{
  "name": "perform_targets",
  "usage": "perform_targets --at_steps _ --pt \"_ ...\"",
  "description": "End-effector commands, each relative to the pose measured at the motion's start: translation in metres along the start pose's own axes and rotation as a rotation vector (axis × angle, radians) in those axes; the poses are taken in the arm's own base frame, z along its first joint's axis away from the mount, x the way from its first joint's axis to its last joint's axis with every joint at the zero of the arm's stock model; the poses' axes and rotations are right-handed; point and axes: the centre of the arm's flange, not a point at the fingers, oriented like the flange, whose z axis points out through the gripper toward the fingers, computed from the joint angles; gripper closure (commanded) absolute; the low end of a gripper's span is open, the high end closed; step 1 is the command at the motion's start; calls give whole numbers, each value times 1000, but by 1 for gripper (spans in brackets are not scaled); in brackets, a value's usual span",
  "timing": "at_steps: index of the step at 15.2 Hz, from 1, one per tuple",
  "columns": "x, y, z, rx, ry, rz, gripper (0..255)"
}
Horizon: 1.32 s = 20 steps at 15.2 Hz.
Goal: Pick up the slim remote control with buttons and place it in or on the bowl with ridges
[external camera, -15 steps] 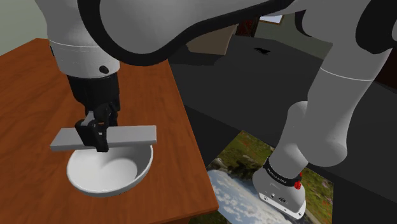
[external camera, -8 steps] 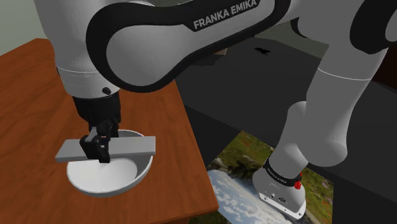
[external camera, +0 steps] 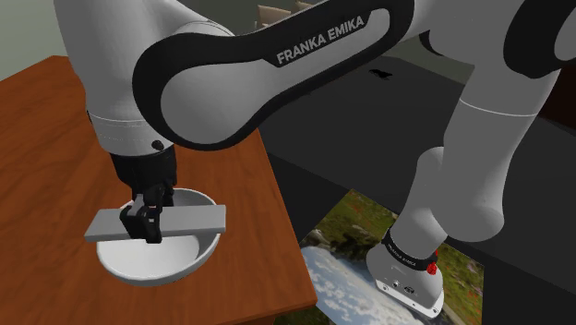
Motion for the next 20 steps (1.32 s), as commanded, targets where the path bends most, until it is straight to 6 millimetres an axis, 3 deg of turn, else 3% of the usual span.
perform_targets --at_steps 1,2,3,8,12,20 --pt "0 0 1 0 -1 0 255" --pt "0 0 1 0 -1 0 255" --pt "0 0 1 0 -1 0 0" --pt "0 0 1 0 -1 0 0" --pt "0 0 -49 0 -1 0 0" --pt "0 0 -49 0 -1 0 0"
